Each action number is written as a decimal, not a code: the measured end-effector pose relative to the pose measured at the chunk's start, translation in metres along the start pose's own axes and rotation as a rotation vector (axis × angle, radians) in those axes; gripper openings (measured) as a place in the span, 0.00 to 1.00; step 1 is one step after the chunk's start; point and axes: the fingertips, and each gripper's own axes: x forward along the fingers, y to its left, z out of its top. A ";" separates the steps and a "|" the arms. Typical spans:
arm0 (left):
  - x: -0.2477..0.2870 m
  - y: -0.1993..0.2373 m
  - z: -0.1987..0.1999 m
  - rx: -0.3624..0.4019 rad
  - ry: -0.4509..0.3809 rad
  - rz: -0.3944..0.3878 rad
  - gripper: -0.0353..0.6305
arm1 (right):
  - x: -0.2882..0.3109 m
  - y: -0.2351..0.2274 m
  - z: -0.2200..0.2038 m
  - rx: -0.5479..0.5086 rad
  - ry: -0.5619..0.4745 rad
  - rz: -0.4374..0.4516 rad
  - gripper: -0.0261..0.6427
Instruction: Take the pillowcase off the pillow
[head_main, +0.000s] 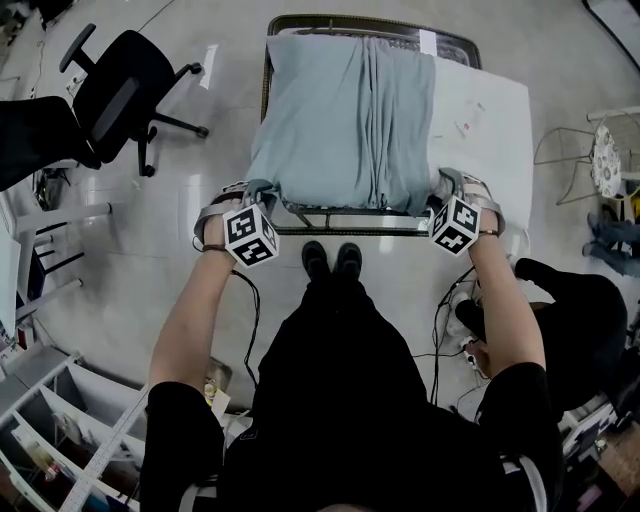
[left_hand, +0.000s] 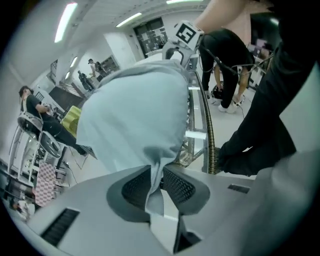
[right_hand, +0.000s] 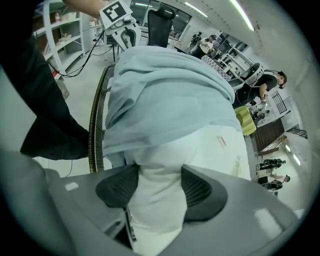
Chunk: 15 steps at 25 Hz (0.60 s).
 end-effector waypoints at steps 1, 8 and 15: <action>-0.010 0.005 0.000 -0.030 -0.027 -0.001 0.21 | -0.003 -0.001 0.000 0.004 0.005 -0.001 0.46; -0.045 0.079 0.009 -0.171 -0.126 0.059 0.26 | -0.028 -0.024 -0.002 0.053 0.051 0.027 0.50; 0.010 0.139 0.027 -0.208 -0.091 0.003 0.34 | -0.030 -0.042 0.018 -0.038 0.037 0.218 0.61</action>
